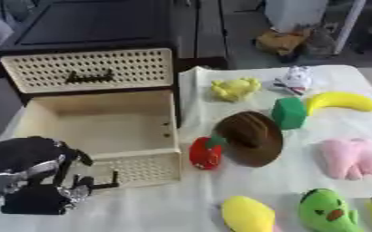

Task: Pick up objects from table and place into drawer.

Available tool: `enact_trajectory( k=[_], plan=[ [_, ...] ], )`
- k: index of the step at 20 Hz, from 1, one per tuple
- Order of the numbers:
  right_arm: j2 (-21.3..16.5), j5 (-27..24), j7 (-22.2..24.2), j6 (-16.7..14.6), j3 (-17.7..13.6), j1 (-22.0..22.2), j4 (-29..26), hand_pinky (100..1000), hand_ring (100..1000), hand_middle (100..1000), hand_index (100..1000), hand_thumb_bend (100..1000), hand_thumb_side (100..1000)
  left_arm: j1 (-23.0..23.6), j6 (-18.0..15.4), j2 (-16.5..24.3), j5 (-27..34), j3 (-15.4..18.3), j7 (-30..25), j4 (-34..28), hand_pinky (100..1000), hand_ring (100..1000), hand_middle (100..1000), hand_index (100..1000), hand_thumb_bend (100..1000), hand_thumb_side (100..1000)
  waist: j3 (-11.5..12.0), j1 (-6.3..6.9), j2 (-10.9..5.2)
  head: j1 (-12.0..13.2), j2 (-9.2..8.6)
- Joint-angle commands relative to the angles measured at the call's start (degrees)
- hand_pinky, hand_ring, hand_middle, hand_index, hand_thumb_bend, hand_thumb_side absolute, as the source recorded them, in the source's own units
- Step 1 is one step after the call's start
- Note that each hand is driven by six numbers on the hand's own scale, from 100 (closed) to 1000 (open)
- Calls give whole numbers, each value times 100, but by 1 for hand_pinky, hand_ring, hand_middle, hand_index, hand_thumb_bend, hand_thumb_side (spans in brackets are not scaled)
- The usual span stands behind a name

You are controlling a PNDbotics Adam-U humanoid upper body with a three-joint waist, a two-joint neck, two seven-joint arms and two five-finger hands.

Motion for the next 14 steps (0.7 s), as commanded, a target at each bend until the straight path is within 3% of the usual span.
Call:
enact_trajectory(
  k=[1,5,9,14],
  plan=[
    [-151,-14,-55,26,-99,-11,-91,772,874,837,887,100,1000,-37,-130,133,269,375,207,-90,188,307,449,1000,100,923,30,-11,-148,-99,31],
    [-152,-9,-68,75,-121,29,-91,773,874,838,887,100,1000,-108,-440,64,643,739,684,-90,187,292,437,1000,100,932,86,-27,-156,-244,82],
    [-139,-11,-58,98,-124,31,-91,773,874,837,887,100,1000,-175,-524,-31,854,1025,1119,-90,184,283,415,987,100,933,109,-46,-153,-283,87],
    [-163,8,-81,131,-161,89,-91,772,874,839,887,100,1000,-321,-534,-260,1016,1535,2155,-90,221,294,395,890,100,1000,119,-83,-144,-486,158]
  ],
)
